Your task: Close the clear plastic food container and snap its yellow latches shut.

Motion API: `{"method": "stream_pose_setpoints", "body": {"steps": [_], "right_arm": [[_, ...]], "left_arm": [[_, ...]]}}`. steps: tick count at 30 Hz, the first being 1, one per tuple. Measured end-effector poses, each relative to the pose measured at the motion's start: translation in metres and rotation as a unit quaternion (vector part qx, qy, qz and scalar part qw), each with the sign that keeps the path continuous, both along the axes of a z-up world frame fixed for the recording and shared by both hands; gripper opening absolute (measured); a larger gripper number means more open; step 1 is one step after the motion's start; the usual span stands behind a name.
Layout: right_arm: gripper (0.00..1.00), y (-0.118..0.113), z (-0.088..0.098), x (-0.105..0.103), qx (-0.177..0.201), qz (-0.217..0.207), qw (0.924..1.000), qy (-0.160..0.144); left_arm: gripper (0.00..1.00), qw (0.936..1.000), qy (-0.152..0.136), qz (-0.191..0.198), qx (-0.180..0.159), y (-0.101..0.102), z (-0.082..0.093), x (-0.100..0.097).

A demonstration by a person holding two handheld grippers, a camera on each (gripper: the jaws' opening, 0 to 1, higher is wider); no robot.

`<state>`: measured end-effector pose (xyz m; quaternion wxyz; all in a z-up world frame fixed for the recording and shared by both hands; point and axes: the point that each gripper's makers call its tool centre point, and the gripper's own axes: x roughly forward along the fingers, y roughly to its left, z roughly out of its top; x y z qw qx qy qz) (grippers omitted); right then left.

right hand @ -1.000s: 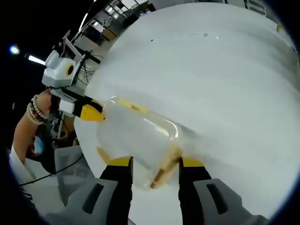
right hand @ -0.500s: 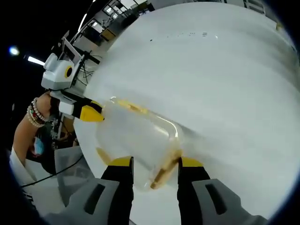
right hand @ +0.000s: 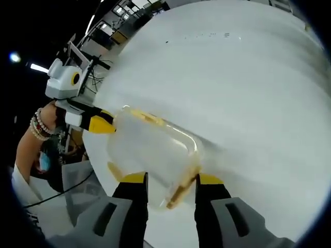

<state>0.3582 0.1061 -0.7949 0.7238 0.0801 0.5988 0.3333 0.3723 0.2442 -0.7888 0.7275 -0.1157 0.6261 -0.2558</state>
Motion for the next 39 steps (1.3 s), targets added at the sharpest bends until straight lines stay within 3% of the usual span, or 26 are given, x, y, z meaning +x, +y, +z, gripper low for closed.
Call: {"method": "stream_pose_setpoints", "body": {"steps": [2,7,8,10,11,14,15,19,20,24,39], "right_arm": [[0.33,0.001,0.0,-0.001,-0.003,0.0,1.0,-0.004],[0.37,0.001,0.001,-0.002,-0.017,-0.009,0.9998,-0.004],[0.38,-0.004,0.001,-0.002,-0.037,-0.015,0.9992,-0.002],[0.43,-0.009,0.003,0.005,-0.086,0.019,0.9952,-0.043],[0.44,-0.009,0.006,0.006,-0.099,0.027,0.9935,-0.048],[0.37,0.001,0.01,0.001,-0.097,0.03,0.9942,-0.034],[0.37,-0.002,0.008,0.003,-0.113,0.024,0.9928,-0.031],[0.34,-0.005,0.008,0.0,-0.113,-0.003,0.9936,-0.01],[0.33,-0.006,0.008,-0.001,-0.108,-0.026,0.9938,0.007],[0.26,-0.012,0.008,0.003,-0.094,-0.052,0.9941,0.019],[0.24,-0.009,0.005,-0.001,-0.104,-0.077,0.9912,0.025]], "left_arm": [[0.14,0.9999,-0.008,-0.014,0.003,0.0,0.0,0.0],[0.15,0.9999,-0.004,-0.008,0.004,0.001,0.001,0.0],[0.15,0.9999,-0.008,-0.013,0.006,0.001,0.001,0.0],[0.15,0.9998,-0.009,-0.013,0.008,0.001,0.002,0.0],[0.15,0.9998,-0.009,-0.014,0.009,0.001,0.002,-0.001],[0.15,0.9998,-0.012,-0.013,0.011,0.001,0.002,-0.001],[0.15,0.9998,-0.012,-0.013,0.012,0.002,0.002,-0.001],[0.15,0.9998,-0.015,-0.012,0.012,0.002,0.002,-0.001],[0.15,0.9998,-0.015,-0.009,0.011,0.002,0.002,-0.001],[0.15,0.9999,-0.009,0.002,0.009,0.002,0.002,-0.001],[0.15,0.9996,-0.004,0.026,0.001,0.002,0.0,-0.002]]}}
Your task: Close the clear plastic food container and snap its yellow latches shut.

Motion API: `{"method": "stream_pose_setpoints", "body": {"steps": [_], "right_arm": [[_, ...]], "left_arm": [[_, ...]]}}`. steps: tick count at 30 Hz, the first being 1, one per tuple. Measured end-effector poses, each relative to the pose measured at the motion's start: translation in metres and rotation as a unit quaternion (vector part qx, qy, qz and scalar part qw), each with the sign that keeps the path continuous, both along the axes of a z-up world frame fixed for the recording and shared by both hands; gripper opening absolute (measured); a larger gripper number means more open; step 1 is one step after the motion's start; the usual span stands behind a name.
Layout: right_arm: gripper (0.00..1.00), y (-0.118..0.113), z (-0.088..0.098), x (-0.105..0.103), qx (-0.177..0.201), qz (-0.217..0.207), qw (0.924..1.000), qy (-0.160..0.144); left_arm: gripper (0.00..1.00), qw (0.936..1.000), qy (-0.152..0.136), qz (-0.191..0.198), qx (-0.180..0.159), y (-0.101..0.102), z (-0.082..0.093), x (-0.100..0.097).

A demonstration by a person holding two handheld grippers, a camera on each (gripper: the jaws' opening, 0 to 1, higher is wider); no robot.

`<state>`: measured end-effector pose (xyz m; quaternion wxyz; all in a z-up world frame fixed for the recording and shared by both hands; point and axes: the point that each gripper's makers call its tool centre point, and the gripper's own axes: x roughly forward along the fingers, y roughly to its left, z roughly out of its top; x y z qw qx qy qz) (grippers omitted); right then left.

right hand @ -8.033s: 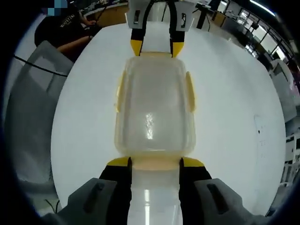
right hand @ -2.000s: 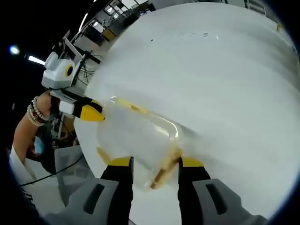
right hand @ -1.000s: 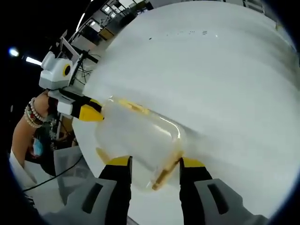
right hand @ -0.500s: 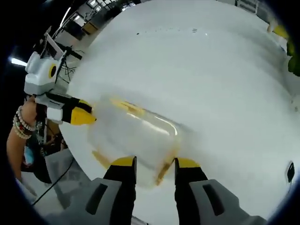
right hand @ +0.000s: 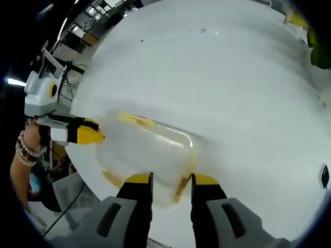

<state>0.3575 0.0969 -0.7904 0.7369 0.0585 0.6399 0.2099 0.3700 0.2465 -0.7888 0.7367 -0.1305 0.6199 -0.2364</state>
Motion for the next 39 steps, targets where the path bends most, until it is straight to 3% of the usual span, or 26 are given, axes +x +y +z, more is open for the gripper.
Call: {"method": "stream_pose_setpoints", "body": {"steps": [19,24,27,30,39], "right_arm": [[0.2,-0.0008,0.0011,0.0049,-0.025,-0.037,0.999,0.002],[0.19,0.0002,0.0005,0.0024,-0.036,-0.046,0.9983,0.007],[0.18,0.0013,0.0009,0.0001,-0.042,-0.043,0.9982,0.004],[0.19,0.0026,0.0008,0.0007,-0.033,-0.044,0.9985,0.008],[0.2,0.0036,0.0019,-0.0007,-0.033,-0.047,0.9984,-0.001]], "left_arm": [[0.16,0.9999,0.002,0.014,-0.003,-0.0022,-0.0015,0.0011],[0.19,0.9994,0.006,0.029,-0.018,-0.0059,-0.0042,0.001],[0.19,0.9999,0.002,0.015,-0.008,-0.0055,-0.0034,0.0015],[0.18,0.9994,-0.006,-0.007,0.034,-0.0024,-0.0002,0.0025],[0.16,0.9992,0.014,0.013,0.034,-0.0023,-0.0029,0.004]]}}
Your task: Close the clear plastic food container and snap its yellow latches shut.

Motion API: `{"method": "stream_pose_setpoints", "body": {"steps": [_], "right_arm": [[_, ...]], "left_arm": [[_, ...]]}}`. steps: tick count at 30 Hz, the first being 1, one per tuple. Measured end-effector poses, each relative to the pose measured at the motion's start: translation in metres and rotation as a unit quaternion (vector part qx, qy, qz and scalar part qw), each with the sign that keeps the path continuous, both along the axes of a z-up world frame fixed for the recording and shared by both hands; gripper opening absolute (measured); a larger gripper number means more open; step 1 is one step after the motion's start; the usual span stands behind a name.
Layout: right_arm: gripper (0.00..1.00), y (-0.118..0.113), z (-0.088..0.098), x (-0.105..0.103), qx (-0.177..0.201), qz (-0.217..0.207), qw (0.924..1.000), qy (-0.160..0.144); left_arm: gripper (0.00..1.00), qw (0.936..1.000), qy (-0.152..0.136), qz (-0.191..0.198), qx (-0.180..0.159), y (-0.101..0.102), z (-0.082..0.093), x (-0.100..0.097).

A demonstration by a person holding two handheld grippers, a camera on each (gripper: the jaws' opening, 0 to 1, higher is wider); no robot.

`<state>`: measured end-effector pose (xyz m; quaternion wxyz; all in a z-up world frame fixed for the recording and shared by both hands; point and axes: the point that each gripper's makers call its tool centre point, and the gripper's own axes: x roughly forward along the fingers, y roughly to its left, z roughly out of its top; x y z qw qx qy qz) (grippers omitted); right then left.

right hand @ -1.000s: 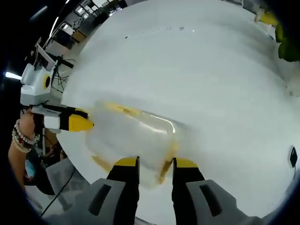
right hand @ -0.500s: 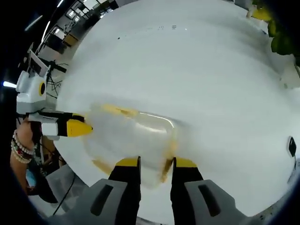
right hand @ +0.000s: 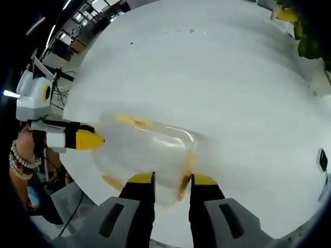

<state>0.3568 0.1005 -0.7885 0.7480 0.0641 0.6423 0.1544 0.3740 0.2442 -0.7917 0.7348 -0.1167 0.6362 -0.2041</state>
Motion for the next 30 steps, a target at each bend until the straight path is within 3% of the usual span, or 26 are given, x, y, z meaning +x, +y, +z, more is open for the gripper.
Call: {"method": "stream_pose_setpoints", "body": {"steps": [3,7,14,16,18,22,30], "right_arm": [[0.2,0.0002,0.0017,-0.0018,0.005,-0.002,1.0,-0.001],[0.21,-0.0014,0.0029,0.0009,0.002,0.001,1.0,-0.008],[0.2,-0.0034,0.0031,0.0014,0.012,-0.01,0.9999,-0.001],[0.2,-0.0041,0.0012,0.003,0.025,-0.023,0.9994,0.005],[0.2,-0.0029,-0.0005,-0.0003,0.062,-0.05,0.9967,0.014],[0.18,-0.0037,-0.0015,0.0007,0.051,-0.042,0.9977,0.012],[0.17,-0.0046,-0.0028,0.0007,0.066,-0.053,0.9963,0.013]], "left_arm": [[0.14,0.9998,-0.002,0.018,-0.013,-0.0023,-0.0054,0.0038],[0.14,1.0,-0.005,0.003,-0.008,-0.0076,-0.0089,0.0041],[0.15,0.9998,-0.006,0.01,-0.016,-0.0066,-0.0093,0.0018],[0.15,0.9997,-0.008,0.013,-0.017,-0.0062,-0.0086,0.0007],[0.15,0.9996,-0.012,0.017,-0.021,-0.0056,-0.0082,0.0005],[0.16,0.9995,-0.013,0.02,-0.023,-0.0057,-0.0059,-0.0018],[0.16,0.9993,-0.018,0.023,-0.025,-0.0033,-0.0023,-0.0049]]}}
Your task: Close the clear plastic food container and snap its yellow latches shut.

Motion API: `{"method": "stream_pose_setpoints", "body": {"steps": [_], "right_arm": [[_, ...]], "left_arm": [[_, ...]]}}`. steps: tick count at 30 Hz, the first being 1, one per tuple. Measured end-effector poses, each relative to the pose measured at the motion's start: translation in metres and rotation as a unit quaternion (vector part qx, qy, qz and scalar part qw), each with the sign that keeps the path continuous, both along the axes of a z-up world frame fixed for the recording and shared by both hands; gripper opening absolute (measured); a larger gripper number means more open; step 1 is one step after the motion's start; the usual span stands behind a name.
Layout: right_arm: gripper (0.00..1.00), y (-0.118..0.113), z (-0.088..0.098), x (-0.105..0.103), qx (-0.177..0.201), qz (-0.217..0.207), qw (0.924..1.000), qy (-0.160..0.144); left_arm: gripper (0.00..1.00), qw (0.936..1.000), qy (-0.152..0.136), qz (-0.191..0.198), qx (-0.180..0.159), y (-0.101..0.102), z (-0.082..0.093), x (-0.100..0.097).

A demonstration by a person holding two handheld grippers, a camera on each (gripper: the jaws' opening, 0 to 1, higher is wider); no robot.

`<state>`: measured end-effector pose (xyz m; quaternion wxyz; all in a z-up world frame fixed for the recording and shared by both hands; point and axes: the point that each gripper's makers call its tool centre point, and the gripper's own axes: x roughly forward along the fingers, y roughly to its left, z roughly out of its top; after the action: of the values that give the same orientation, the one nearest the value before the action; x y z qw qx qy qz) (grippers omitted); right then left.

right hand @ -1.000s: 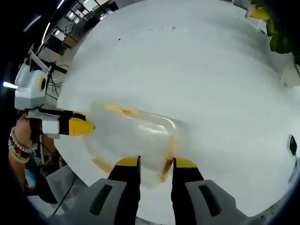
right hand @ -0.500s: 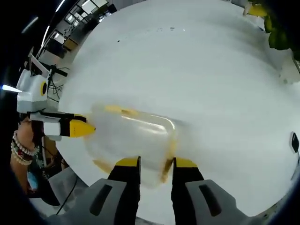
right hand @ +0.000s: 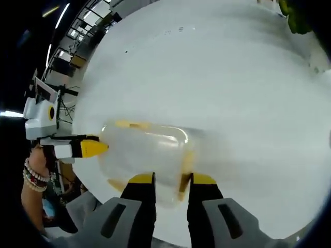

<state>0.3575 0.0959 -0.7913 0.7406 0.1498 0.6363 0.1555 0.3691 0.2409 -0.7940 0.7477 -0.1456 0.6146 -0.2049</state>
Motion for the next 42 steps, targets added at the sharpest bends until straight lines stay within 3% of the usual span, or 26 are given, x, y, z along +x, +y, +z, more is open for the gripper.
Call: {"method": "stream_pose_setpoints", "body": {"steps": [4,7,10,16,22,25,29,32,39,41,42], "right_arm": [[0.16,0.0,-0.001,-0.005,0.028,-0.018,0.9994,0.0],[0.18,0.002,0.0,-0.002,0.016,-0.005,0.9997,-0.015],[0.21,0.002,0.0,-0.001,0.03,0.007,0.9991,-0.027],[0.23,0.003,0.004,0.002,-0.025,0.045,0.9983,-0.025],[0.21,0.004,0.001,0.0,-0.016,0.014,0.9996,0.019],[0.2,0.005,0.001,0.0,-0.023,0.017,0.9995,0.011],[0.15,0.01,0.0,-0.004,-0.016,0.008,0.9988,0.045],[0.13,0.011,-0.001,-0.001,-0.005,0.005,0.9992,0.039],[0.15,0.012,0.001,-0.006,-0.004,0.011,0.9994,0.033],[0.17,0.012,0.001,-0.006,-0.001,0.032,0.9993,0.02],[0.18,0.012,0.003,-0.002,-0.003,0.051,0.9986,-0.01]], "left_arm": [[0.16,1.0,0.001,0.003,-0.004,0.001,0.0,0.0],[0.17,1.0,-0.002,-0.004,-0.004,0.001,0.001,-0.001],[0.17,0.9996,-0.012,-0.024,0.004,0.003,0.004,0.004],[0.18,0.9994,-0.022,-0.025,0.01,0.003,0.005,0.006],[0.18,0.9996,-0.026,-0.014,0.007,0.004,0.006,0.006],[0.18,0.9996,-0.026,-0.004,0.009,0.004,0.005,0.006],[0.18,0.9991,-0.037,0.006,0.02,0.006,0.006,0.01],[0.19,0.9987,-0.039,0.024,0.023,0.007,0.006,0.015],[0.19,0.998,-0.057,0.01,0.027,0.006,0.007,0.015],[0.2,0.9976,-0.064,0.0,0.025,0.006,0.007,0.016],[0.2,0.9977,-0.064,-0.003,0.021,0.006,0.007,0.017]]}}
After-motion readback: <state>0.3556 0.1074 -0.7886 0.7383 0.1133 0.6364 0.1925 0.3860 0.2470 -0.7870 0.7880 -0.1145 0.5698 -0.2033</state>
